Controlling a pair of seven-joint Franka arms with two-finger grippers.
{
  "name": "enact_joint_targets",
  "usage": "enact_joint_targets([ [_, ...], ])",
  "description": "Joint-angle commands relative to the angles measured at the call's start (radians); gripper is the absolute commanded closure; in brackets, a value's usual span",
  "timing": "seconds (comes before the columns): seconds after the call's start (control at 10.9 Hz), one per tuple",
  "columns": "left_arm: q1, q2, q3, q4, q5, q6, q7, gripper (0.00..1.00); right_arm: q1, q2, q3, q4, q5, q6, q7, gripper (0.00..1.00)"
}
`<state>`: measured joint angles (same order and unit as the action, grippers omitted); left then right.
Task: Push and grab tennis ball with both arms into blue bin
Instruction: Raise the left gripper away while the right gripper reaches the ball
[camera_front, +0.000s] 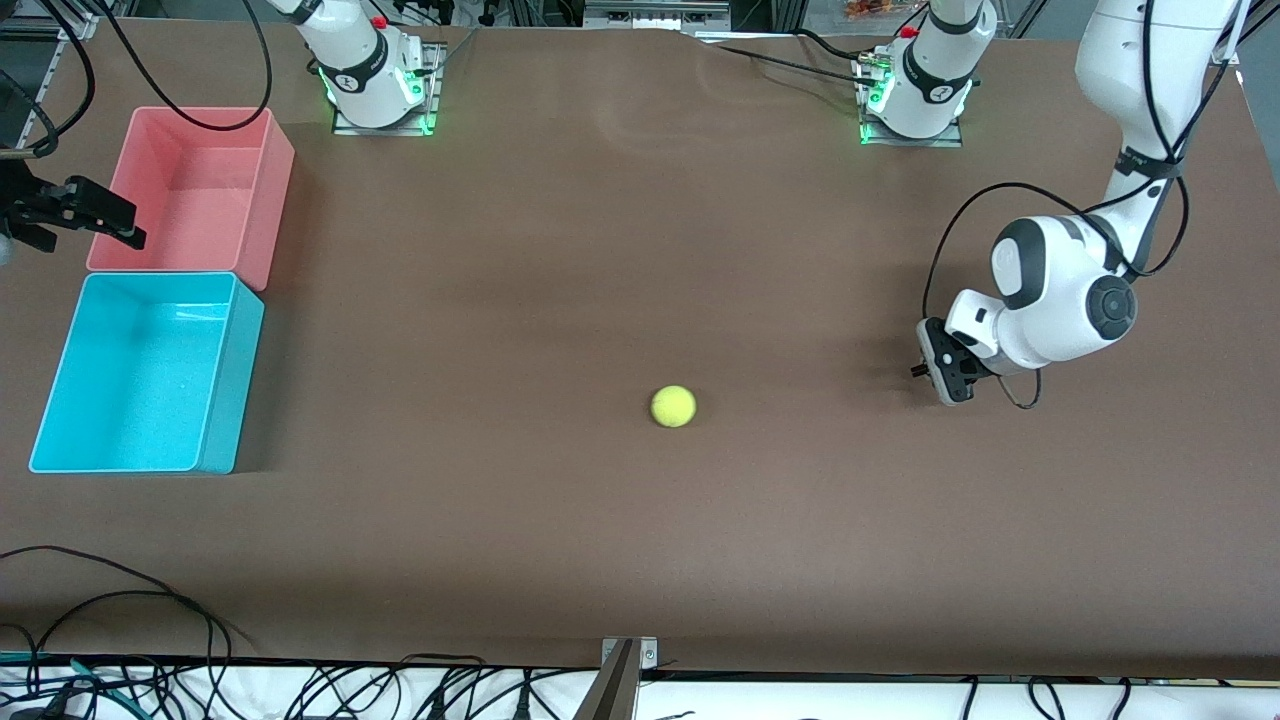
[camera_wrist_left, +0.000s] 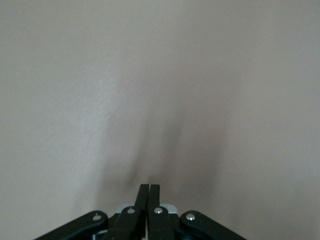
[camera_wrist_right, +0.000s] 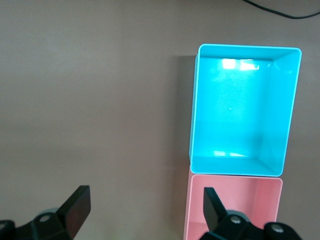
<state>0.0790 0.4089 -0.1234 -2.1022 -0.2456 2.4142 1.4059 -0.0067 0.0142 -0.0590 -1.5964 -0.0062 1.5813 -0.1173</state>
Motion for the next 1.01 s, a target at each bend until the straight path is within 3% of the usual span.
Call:
enact_joint_targets([
  [0.0, 0.01, -0.079, 0.042, -0.032, 0.008, -0.049, 0.027, 0.47, -0.001, 0.003, 0.001, 0.016, 0.0, -0.015, 0.001, 0.0],
  [0.09, 0.011, -0.102, 0.066, -0.048, 0.008, -0.05, 0.027, 0.0, -0.001, 0.003, 0.001, 0.016, 0.0, -0.015, 0.001, 0.0],
  [0.46, 0.028, -0.186, 0.097, -0.074, 0.008, -0.049, 0.019, 0.0, 0.001, 0.003, 0.002, 0.018, 0.0, -0.014, 0.002, 0.0],
  [0.92, 0.027, -0.427, 0.097, -0.108, 0.006, -0.05, 0.018, 0.0, 0.001, 0.024, 0.002, 0.015, 0.0, -0.011, 0.005, 0.0],
])
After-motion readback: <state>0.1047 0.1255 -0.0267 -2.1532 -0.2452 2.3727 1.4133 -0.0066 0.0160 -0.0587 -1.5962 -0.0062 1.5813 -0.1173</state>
